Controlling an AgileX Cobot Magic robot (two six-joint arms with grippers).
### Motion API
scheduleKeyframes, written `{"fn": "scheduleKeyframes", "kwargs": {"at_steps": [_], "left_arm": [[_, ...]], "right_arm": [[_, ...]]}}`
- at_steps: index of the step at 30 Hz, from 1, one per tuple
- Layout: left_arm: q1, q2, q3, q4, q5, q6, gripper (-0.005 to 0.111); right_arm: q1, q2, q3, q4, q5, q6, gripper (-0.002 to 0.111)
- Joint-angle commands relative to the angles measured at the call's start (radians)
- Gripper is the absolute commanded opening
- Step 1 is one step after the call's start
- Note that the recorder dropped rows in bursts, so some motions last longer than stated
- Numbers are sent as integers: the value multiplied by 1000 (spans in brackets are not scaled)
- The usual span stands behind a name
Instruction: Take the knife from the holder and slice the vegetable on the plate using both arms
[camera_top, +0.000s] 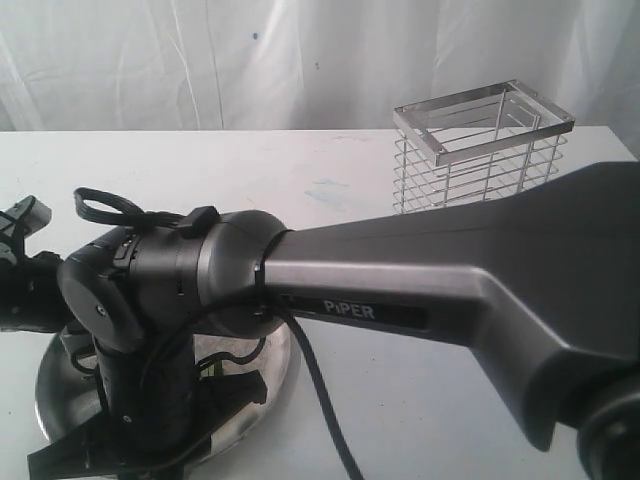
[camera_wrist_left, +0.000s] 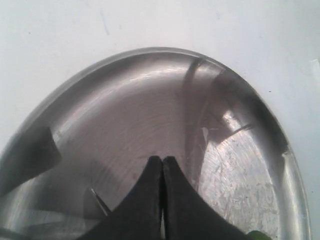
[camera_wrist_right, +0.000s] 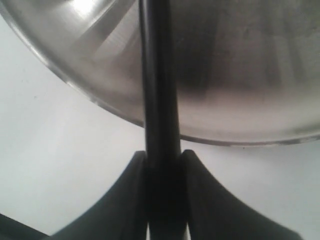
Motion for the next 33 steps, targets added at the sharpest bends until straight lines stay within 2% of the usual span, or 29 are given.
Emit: {"fn": "scheduleKeyframes", "kwargs": {"at_steps": [1,10,17,23,33], "left_arm": [[-5,-4,11,27,-7,7,0],[-5,25,72,26,-18,7,0],[-10,45,74,26,-64,7,0],[-56,125,93,-3,-79,2,0],[-55,126,63,-23,-33,4,0]], "right_arm": [[-12,0,-2,-17,1,12,0],[-12,0,-2,-17,-10,12,0],[-12,0,-2,-17,-17,12,0],[-12,0,-2,13,79,-1,0],[-12,0,-2,71,179,-44,0]]}}
